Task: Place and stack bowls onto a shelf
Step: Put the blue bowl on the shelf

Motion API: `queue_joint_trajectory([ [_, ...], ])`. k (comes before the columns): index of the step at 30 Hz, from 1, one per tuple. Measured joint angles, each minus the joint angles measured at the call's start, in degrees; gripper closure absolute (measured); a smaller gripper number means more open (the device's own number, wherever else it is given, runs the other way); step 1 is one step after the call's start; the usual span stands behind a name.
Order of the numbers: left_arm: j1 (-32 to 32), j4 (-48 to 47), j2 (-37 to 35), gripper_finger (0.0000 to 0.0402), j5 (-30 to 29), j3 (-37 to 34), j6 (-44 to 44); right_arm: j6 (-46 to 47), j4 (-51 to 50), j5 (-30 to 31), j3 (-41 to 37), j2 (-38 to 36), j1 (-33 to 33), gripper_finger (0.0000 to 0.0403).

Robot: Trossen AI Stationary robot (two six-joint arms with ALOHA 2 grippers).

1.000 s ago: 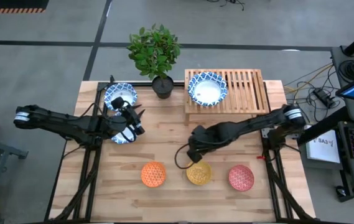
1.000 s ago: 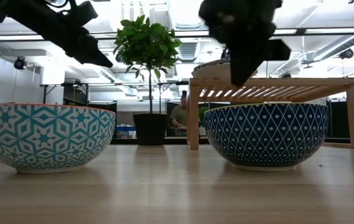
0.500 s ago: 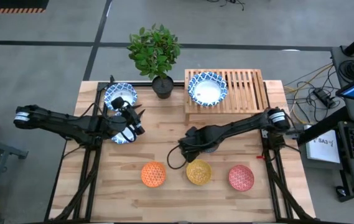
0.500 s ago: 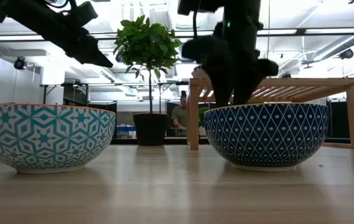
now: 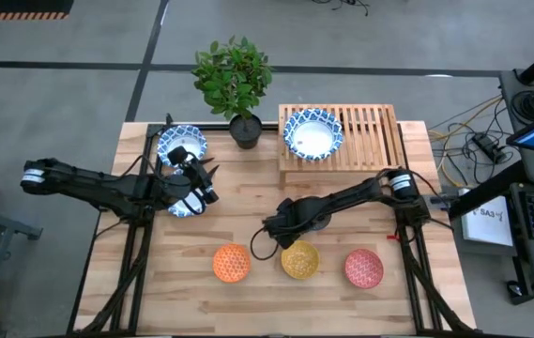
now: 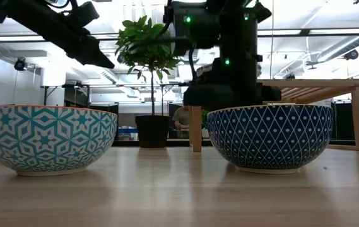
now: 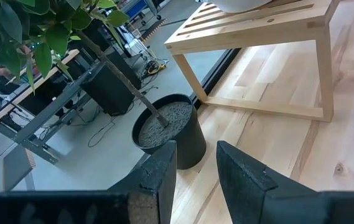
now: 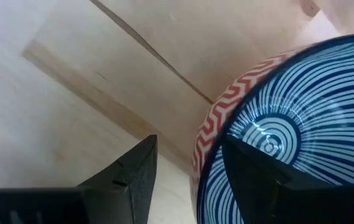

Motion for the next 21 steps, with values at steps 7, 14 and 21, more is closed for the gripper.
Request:
queue_joint_trajectory([
  [7,0.0,0.0,0.0,0.0304,0.0,0.0,0.0,0.1,0.3,0.3,0.0,0.8,-0.2,0.0267],
  [14,0.0,0.0,0.0,0.0304,0.0,0.0,0.0,0.7,0.4,0.5,0.0,0.6,-0.5,0.0347],
  [21,0.0,0.0,0.0,0.0304,0.0,0.0,-0.2,-0.1,-0.7,0.6,0.0,-1.1,-0.5,0.0383],
])
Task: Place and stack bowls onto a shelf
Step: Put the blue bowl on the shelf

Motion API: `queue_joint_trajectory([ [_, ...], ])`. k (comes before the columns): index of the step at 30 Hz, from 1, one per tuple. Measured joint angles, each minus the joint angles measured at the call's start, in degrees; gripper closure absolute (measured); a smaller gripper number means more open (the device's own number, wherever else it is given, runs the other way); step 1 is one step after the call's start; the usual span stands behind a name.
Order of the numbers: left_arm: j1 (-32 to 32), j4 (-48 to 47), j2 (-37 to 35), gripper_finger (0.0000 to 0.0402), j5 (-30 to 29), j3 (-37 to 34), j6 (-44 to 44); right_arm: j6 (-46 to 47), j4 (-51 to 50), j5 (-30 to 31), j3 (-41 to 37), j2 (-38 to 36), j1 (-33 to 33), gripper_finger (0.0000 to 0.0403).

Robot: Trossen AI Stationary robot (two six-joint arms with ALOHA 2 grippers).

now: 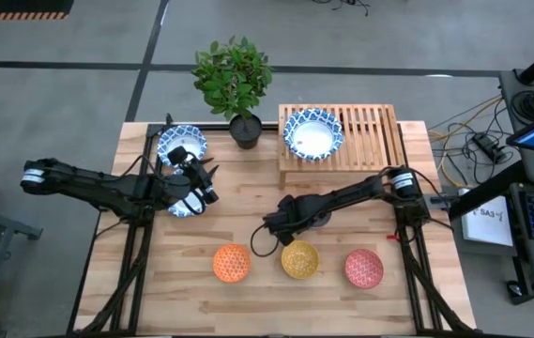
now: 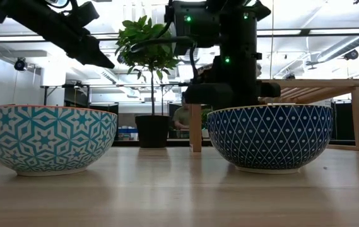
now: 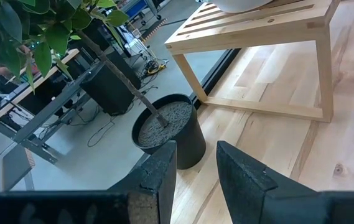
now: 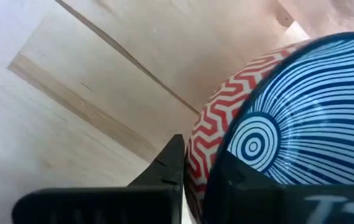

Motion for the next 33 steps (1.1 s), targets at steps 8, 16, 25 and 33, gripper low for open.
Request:
queue_joint_trajectory([
  [8,0.0,0.0,0.0,0.0304,0.0,0.0,0.0,-5.5,1.0,-2.0,2.7,-5.9,0.8,0.0383],
  [16,0.0,0.0,0.0,0.0304,0.0,0.0,0.0,-20.3,1.3,-3.3,13.9,-9.0,3.0,0.0383],
  [25,0.0,0.3,0.0,0.0304,0.4,0.0,0.0,-33.0,-10.1,9.7,32.8,-9.9,2.8,0.0383],
  [33,0.0,0.5,0.0,0.0304,0.4,0.0,0.0,-30.7,-30.7,22.7,42.8,-10.8,-4.8,0.0383],
])
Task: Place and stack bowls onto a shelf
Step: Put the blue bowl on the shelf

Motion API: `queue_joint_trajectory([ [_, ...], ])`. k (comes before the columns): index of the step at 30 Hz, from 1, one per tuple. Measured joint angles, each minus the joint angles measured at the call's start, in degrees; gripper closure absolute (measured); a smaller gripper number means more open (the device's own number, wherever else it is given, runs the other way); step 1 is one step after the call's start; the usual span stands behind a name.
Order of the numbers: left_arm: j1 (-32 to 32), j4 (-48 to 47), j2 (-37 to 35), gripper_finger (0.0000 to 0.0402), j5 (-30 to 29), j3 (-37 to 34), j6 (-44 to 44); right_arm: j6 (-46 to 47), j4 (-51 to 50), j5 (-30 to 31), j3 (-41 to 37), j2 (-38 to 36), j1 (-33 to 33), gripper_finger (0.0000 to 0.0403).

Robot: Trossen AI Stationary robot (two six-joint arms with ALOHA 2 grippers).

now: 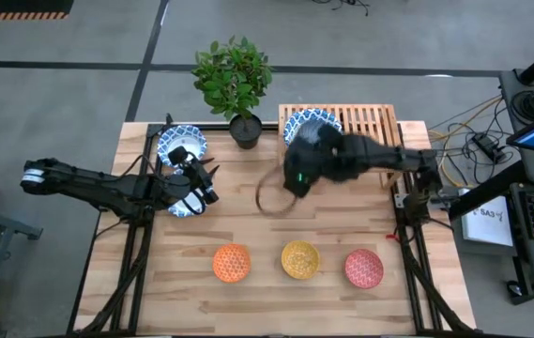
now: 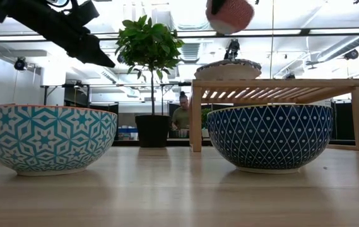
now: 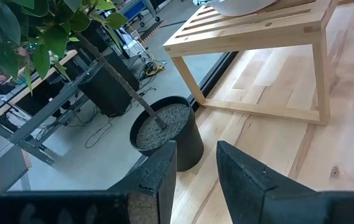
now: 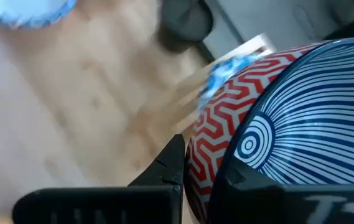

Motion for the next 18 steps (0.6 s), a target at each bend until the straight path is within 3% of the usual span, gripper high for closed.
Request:
queue_joint_trajectory([
  [3,0.0,0.0,0.0,0.0304,0.0,0.0,-0.3,-3.1,0.7,-4.3,-0.2,-1.4,-5.0,0.0383],
  [10,0.0,0.0,0.6,0.0304,0.4,0.1,-0.3,-5.2,-0.2,-4.8,-4.5,-5.7,-19.6,0.0383],
  [18,0.0,-0.1,0.7,0.0304,0.4,0.1,-0.2,-8.1,-0.3,-8.4,-18.2,-14.5,-34.2,0.0383],
])
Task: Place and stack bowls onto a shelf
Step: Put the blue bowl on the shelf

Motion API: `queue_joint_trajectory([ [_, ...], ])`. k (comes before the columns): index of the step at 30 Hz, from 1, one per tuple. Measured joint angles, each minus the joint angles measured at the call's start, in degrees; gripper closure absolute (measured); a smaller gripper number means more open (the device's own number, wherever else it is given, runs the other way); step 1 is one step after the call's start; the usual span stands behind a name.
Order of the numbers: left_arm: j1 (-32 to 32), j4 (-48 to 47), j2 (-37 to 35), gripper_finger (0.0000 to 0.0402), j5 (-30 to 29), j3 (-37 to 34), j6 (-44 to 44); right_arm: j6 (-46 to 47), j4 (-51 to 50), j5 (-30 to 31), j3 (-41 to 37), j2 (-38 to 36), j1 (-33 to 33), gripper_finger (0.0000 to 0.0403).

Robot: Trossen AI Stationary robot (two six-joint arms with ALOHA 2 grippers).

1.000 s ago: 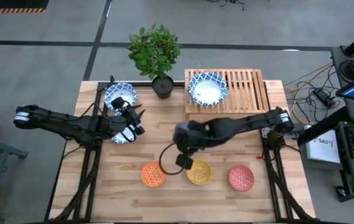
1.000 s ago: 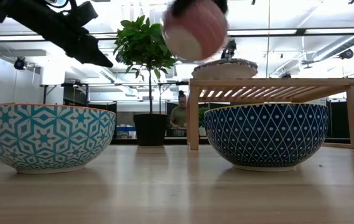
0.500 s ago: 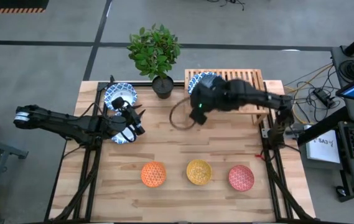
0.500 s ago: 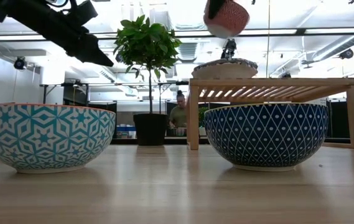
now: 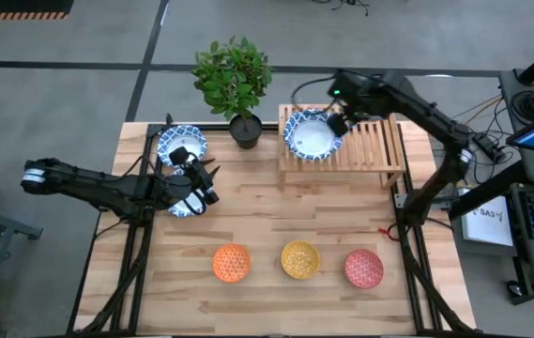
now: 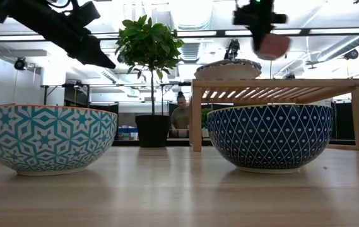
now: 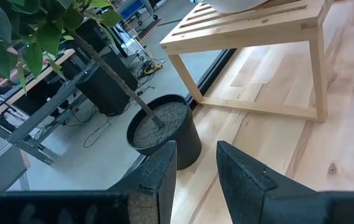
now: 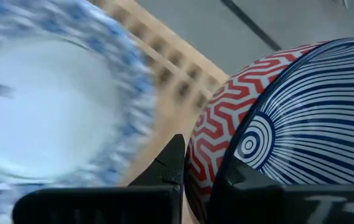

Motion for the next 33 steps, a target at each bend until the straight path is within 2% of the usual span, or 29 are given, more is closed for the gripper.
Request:
queue_joint_trajectory([
  [5,0.0,0.0,0.0,0.0304,0.0,0.0,0.2,0.6,0.4,-3.6,-10.4,-6.1,-4.9,0.0383],
  [14,0.0,0.4,0.0,0.0304,0.0,0.0,0.2,-1.7,5.2,-5.7,-20.3,-8.4,-5.2,0.0383],
  [33,0.0,0.4,0.0,0.0304,0.0,0.0,0.2,-2.1,8.2,-7.0,-23.5,-6.3,-5.2,0.038],
])
